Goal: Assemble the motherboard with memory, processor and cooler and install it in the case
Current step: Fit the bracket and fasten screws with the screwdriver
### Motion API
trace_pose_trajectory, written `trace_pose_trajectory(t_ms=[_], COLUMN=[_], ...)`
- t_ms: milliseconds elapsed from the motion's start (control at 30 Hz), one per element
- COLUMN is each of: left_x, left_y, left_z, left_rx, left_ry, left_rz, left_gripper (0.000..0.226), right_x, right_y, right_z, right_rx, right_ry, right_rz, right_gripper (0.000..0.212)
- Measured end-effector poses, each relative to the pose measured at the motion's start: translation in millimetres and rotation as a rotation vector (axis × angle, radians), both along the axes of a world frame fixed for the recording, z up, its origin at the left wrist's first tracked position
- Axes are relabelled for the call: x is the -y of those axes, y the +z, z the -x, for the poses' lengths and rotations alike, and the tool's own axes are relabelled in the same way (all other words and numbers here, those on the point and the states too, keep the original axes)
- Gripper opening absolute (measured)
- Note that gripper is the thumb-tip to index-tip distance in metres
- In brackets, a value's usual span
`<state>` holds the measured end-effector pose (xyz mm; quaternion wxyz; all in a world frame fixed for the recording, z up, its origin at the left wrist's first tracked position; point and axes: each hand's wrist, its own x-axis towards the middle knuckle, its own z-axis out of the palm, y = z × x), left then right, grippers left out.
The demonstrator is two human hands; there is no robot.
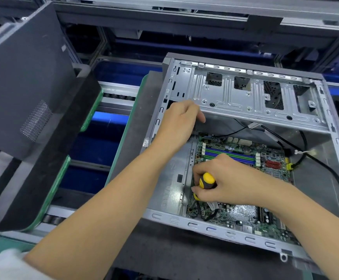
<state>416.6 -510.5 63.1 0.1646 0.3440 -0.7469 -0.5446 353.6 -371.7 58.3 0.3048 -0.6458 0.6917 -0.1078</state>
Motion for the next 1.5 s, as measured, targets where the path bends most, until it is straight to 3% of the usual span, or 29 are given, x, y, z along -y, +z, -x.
trace_pose_trajectory(t_ms=[67,200,400,467,600,733,833,1033,1100,1167,1233,1300,1400,1500], left_x=[-6.3,-20.7,-37.0,-44.5,-49.8,-48.3,-49.1,-49.3,-50.7,-48.5,-46.1,-45.8,-45.3,-42.9], left_y=[3.8,6.7,1.6,-6.0,-15.5,-17.6,-13.4,-3.6,-1.0,-1.2,-0.9,-0.9,-4.1,-5.0], left_z=[-10.1,-41.5,-49.8,-52.5,-54.6,-55.1,-57.2,-59.6,-59.1,-60.1,-61.6,-61.5,-59.0,-55.6], left_rx=[0.166,0.520,0.703,0.705,0.623,0.583,0.578,0.454,0.436,0.427,0.446,0.460,0.465,0.462], left_ry=[-0.191,-0.606,-0.705,-0.677,-0.593,-0.551,-0.594,-0.626,-0.638,-0.661,-0.689,-0.684,-0.663,-0.683], left_rz=[-0.012,0.054,0.044,-0.040,0.059,0.016,0.019,-0.042,-0.037,-0.078,-0.087,-0.076,-0.072,-0.076], left_gripper=[0.023,0.024,0.046,0.053,0.031,0.026,0.037,0.039,0.032,0.027,0.029,0.031,0.041,0.034], right_x=[0.1,-2.9,-8.0,-9.9,-11.6,-19.3,-16.8,-6.6,-14.2,-19.6,-19.0,-12.1,-7.9,-15.5], right_y=[1.5,6.1,9.2,9.7,18.0,39.4,48.2,49.5,51.9,55.0,57.0,55.3,49.5,49.3], right_z=[-0.2,-5.6,-7.2,-7.7,-9.0,-0.6,-4.5,-24.8,-20.7,-15.3,-15.6,-20.4,-25.0,-22.5], right_rx=[-0.023,-0.183,-0.365,-0.395,-0.335,-0.140,-0.280,-0.683,-0.599,-0.495,-0.505,-0.605,-0.776,-0.641], right_ry=[0.001,0.032,0.019,0.050,0.091,0.160,0.216,0.264,0.231,0.245,0.264,0.258,0.223,0.219], right_rz=[-0.013,-0.014,0.017,0.017,0.009,-0.076,-0.143,-0.131,-0.115,-0.042,-0.033,-0.061,-0.086,-0.050], right_gripper=[0.029,0.025,0.038,0.044,0.043,0.021,0.024,0.057,0.046,0.022,0.027,0.018,0.034,0.020])
